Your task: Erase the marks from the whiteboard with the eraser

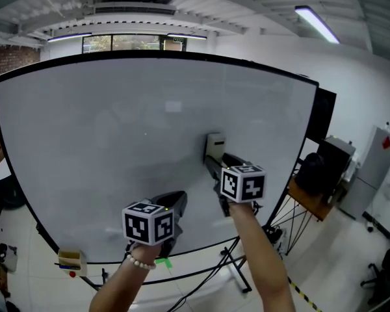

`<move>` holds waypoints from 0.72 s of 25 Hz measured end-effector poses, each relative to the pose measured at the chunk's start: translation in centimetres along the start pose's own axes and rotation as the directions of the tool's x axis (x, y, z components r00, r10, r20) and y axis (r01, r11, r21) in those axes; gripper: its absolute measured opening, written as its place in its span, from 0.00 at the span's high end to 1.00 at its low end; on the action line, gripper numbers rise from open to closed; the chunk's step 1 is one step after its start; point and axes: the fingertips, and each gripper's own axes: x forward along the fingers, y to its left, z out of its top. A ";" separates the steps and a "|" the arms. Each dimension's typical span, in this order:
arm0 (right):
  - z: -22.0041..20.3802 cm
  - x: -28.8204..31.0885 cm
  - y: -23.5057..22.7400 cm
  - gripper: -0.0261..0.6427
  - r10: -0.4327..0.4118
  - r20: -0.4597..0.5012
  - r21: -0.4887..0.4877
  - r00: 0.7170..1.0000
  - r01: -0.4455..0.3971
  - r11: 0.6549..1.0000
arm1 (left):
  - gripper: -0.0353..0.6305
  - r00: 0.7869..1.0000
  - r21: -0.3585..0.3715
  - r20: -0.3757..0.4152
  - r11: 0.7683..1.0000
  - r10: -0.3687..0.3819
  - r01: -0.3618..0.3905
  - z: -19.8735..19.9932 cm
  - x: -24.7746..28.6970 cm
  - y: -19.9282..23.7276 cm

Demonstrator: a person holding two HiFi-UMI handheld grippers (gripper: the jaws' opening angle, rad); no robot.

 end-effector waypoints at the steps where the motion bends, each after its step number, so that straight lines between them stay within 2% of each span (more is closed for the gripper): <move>1: 0.0 -0.3 -1.1 0.59 -0.006 0.000 -0.003 1.000 0.006 1.000 | 0.97 1.000 0.001 -0.002 1.000 -0.006 0.006 -0.1 0.9 -0.5; 10: 0.4 -2.2 -11.8 0.59 0.002 -0.006 -0.032 1.000 -0.002 0.999 | 0.97 0.998 -0.007 0.047 0.999 -0.038 0.038 0.2 9.8 -6.8; 18: 0.2 -3.8 -22.2 0.59 0.022 -0.009 -0.026 1.000 -0.022 0.999 | 0.97 0.998 0.006 0.056 1.000 -0.018 0.018 -0.5 18.2 -12.3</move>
